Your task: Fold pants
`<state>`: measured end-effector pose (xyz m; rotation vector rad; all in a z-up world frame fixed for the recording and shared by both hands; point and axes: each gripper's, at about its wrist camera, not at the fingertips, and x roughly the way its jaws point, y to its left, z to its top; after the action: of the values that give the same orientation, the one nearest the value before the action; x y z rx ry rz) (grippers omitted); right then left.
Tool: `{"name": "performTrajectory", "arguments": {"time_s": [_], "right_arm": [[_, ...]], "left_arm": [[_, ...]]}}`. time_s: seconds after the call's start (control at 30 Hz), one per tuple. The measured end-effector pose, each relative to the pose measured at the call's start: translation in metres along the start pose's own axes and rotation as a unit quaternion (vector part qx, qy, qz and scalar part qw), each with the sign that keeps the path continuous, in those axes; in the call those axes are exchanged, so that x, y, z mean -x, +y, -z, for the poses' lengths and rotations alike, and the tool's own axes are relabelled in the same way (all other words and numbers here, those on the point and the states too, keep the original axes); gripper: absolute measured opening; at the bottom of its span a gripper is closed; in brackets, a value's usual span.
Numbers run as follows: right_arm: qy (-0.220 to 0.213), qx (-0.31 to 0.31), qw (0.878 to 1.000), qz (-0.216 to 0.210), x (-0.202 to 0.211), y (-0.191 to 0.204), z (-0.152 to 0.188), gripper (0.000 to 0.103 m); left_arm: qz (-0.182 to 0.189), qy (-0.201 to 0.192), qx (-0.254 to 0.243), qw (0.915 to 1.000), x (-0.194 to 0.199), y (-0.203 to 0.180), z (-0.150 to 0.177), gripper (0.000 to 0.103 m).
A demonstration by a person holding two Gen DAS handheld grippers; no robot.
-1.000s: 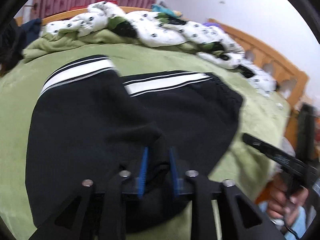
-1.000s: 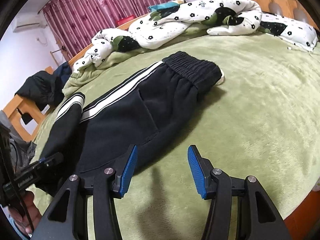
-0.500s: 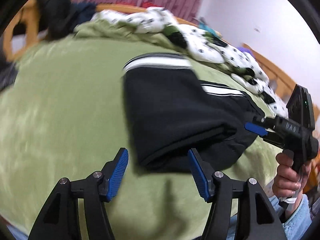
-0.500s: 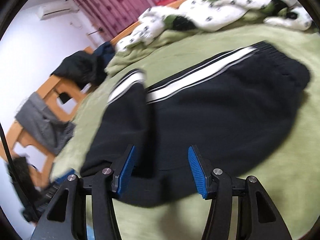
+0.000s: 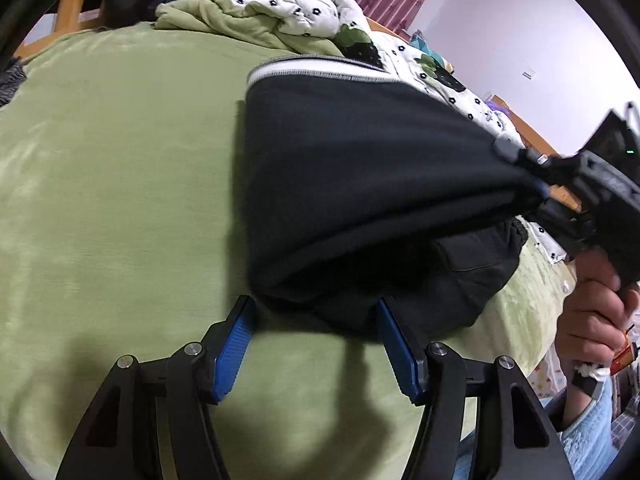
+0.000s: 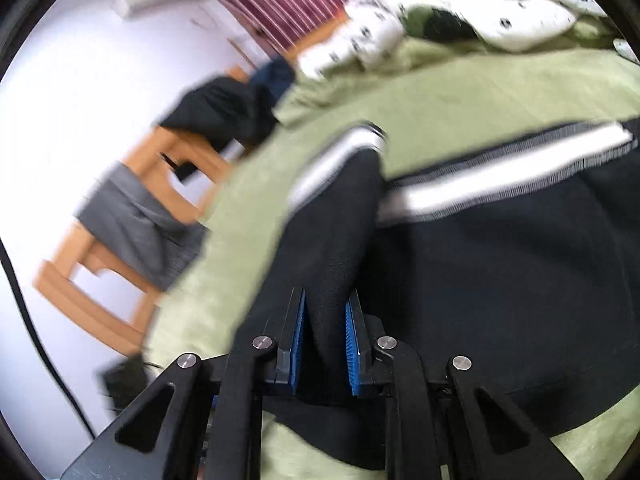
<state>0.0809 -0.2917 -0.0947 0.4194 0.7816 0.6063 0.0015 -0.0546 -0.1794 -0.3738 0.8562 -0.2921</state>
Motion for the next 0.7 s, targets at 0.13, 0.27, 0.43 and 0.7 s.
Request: {"name": "performTrajectory", "arguments": {"time_s": [0.13,0.27,0.43,0.7], "right_arm": [[-0.019,0.048,0.998,0.036,0.012,0.008,0.002,0.018],[-0.035,0.041,0.998,0.039,0.021,-0.002,-0.005,0.017],[-0.077,0.040,0.994,0.064,0.046,-0.019,-0.019,0.017],[-0.173,0.043,0.973,0.146,0.117,-0.060,-0.027,0.017]], "left_arm": [[0.007,-0.005,-0.004,1.0000,-0.013,-0.025,0.002,0.068],[-0.026,-0.025,-0.016,0.9992,-0.021,-0.038,0.006,0.068],[-0.044,-0.034,-0.027,0.9981,-0.022,-0.041,0.009,0.068],[-0.005,-0.020,-0.064,0.9977,-0.020,-0.061,0.004,0.065]]}}
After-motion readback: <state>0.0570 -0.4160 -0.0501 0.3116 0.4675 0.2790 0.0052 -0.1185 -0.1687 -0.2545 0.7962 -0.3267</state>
